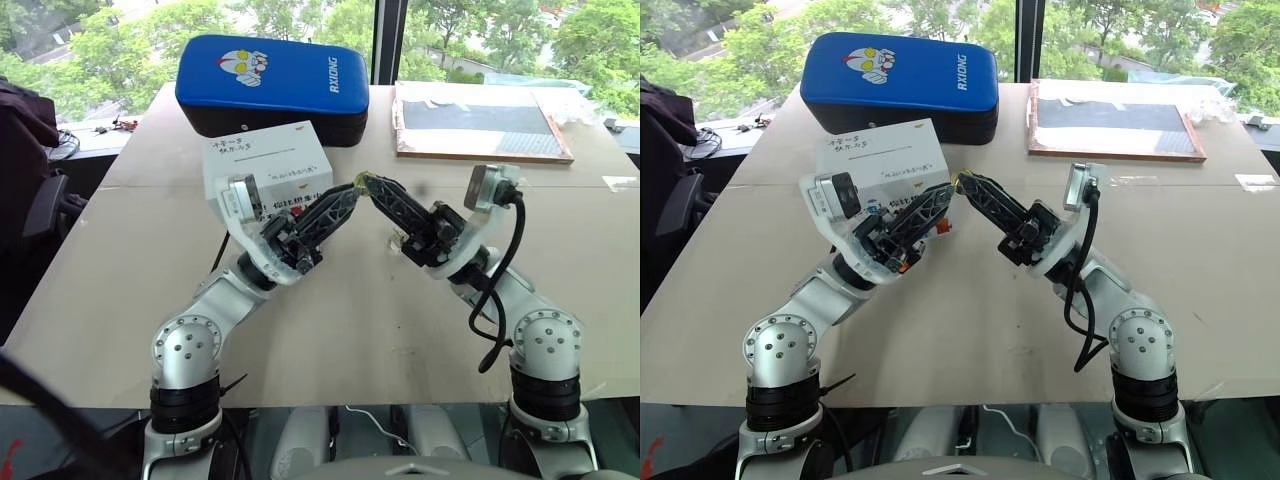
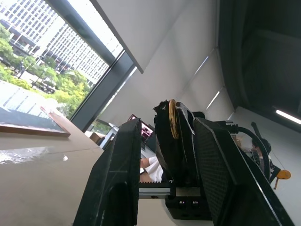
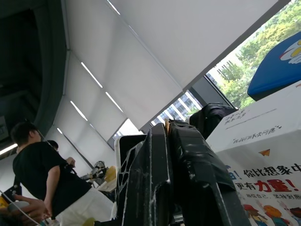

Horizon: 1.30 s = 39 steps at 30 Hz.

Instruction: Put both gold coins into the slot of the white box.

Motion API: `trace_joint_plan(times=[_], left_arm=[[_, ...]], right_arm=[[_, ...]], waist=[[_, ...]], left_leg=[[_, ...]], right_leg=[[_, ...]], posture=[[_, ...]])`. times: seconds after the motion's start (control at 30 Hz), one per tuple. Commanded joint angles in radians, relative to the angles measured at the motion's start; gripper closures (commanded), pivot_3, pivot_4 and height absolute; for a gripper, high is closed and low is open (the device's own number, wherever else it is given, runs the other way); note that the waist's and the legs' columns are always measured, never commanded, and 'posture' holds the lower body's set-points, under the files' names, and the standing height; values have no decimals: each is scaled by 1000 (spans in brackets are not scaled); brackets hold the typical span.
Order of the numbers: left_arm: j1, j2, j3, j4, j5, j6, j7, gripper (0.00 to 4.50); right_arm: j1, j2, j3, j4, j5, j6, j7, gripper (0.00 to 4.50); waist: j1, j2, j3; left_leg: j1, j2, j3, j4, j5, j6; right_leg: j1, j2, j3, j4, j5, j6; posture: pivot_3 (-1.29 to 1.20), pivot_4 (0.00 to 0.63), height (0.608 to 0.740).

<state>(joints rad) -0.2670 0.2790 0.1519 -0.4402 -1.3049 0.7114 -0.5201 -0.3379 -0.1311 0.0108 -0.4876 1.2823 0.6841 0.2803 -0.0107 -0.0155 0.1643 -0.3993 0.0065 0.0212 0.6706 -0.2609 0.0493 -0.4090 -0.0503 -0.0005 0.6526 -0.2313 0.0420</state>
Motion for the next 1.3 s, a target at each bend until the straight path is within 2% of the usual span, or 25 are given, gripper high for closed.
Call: trace_joint_plan(times=[0.03,0.2,0.3,0.37,0.73,0.83,0.87,0.9,1.0,1.1,1.2,1.3], left_arm=[[3,7,-4,-36,-26,-4,-16,2755],[6,10,-5,-35,-34,-4,-25,2755],[10,11,-6,-35,-37,-5,-32,3542],[9,8,-5,-34,-41,-9,-33,4438],[20,12,-12,-41,-39,-11,-53,4482],[16,14,-11,-35,-15,-20,-34,4500],[10,13,-5,-29,-17,-21,-21,4500],[0,19,11,-22,-25,-23,-12,4500],[-33,78,67,-3,-15,-28,-25,4500],[-94,187,106,27,39,-29,-79,4500],[-200,331,111,88,120,-20,-158,4500],[-270,477,70,155,253,-50,-308,4500]], right_arm=[[-12,4,16,-35,-60,-49,58,4500],[-6,8,24,-35,-86,-59,79,4500],[-5,8,25,-37,-90,-56,85,4500],[-4,9,25,-39,-86,-52,86,4500],[-5,-27,34,-49,-28,-2,106,4500],[-19,-29,12,-34,-10,-7,96,3640],[-27,-24,-3,-28,-21,-24,84,3084],[-37,-18,-28,-14,-41,-50,63,2887],[-50,-60,-109,26,-48,-73,56,1471],[-42,-147,-159,42,-69,-63,110,1471],[-33,-277,-138,44,-203,-74,210,1471],[-42,-334,-127,53,-319,-140,269,1471]], waist=[[-1,0,0],[-1,0,0],[-1,0,0],[-1,0,0],[-2,0,0],[-1,0,0],[-1,0,0],[-1,0,0],[0,0,0],[0,0,1],[1,0,2],[-4,0,3]], left_leg=[[0,0,0,0,0,0],[0,0,0,0,0,0],[0,0,0,0,0,0],[0,0,0,0,0,0],[0,0,0,-1,0,0],[0,0,0,-1,0,0],[0,0,0,-1,0,0],[0,0,0,-1,0,0],[-1,0,0,-1,0,0],[-1,0,0,-1,0,0],[-4,0,0,-1,0,0],[-4,0,0,-2,0,0]], right_leg=[[0,0,0,0,0,0],[0,0,0,0,0,0],[0,0,0,0,0,0],[0,0,0,0,0,0],[0,0,0,-1,0,0],[0,0,0,-1,0,0],[0,0,0,-1,0,0],[0,0,0,-1,0,0],[-1,0,0,-1,0,0],[-1,0,0,-2,0,0],[-3,1,0,-3,0,0],[-3,2,0,-6,0,0]], posture=[[0,150,740],[0,150,740],[0,150,740],[0,150,740],[0,150,740],[0,150,740],[0,150,740],[0,150,740],[0,150,740],[0,150,740],[0,150,740],[0,150,740]])
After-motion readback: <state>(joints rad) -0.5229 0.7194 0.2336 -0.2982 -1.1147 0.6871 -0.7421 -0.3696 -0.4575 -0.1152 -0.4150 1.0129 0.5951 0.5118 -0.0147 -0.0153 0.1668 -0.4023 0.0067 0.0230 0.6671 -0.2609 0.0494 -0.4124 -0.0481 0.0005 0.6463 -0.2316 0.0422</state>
